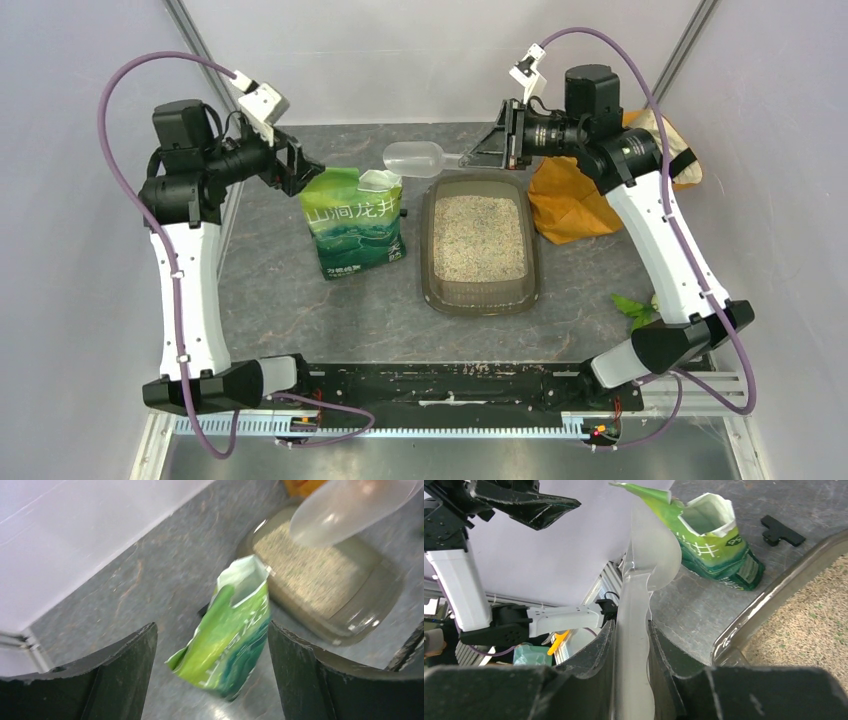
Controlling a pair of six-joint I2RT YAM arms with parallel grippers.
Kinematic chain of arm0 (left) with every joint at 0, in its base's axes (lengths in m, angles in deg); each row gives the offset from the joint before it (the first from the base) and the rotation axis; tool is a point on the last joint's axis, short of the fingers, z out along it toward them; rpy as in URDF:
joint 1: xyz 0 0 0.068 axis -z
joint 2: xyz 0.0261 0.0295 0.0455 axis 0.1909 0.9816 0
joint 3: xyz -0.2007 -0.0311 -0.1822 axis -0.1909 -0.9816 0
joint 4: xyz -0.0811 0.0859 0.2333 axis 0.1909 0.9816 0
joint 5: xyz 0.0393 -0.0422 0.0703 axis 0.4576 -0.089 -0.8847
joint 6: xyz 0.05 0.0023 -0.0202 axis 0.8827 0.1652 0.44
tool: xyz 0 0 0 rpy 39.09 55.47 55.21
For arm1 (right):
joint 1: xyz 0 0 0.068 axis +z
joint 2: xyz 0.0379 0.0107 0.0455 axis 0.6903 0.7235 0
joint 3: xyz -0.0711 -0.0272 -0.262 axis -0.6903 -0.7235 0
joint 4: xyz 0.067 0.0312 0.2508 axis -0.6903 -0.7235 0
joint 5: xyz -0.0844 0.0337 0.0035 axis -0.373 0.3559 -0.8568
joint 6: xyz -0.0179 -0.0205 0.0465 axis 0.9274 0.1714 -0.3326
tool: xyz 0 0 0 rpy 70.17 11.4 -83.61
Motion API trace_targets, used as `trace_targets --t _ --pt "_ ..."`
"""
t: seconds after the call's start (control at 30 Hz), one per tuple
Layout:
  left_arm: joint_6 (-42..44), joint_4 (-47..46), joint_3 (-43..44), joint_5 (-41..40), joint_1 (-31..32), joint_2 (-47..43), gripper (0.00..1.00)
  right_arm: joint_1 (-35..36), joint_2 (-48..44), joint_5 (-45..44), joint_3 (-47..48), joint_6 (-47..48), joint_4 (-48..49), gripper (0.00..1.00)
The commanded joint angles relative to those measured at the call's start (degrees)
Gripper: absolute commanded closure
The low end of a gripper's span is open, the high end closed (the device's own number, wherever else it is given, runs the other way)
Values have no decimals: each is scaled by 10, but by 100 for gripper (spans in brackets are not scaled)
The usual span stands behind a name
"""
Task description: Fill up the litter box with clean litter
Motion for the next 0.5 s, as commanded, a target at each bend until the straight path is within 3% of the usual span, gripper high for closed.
trace_targets --t 0.0,0.23,0.33,0.47 --pt "219 78 -7 -57 -1 26 14 1 20 -32 35 32 -22 100" --pt "303 55 -35 -41 11 66 14 1 54 -45 72 49 -39 100" --pt "312 63 -36 -48 20 93 25 1 66 -39 79 49 -48 100" --pt "355 99 -54 -34 30 106 31 1 75 -29 87 49 -59 100"
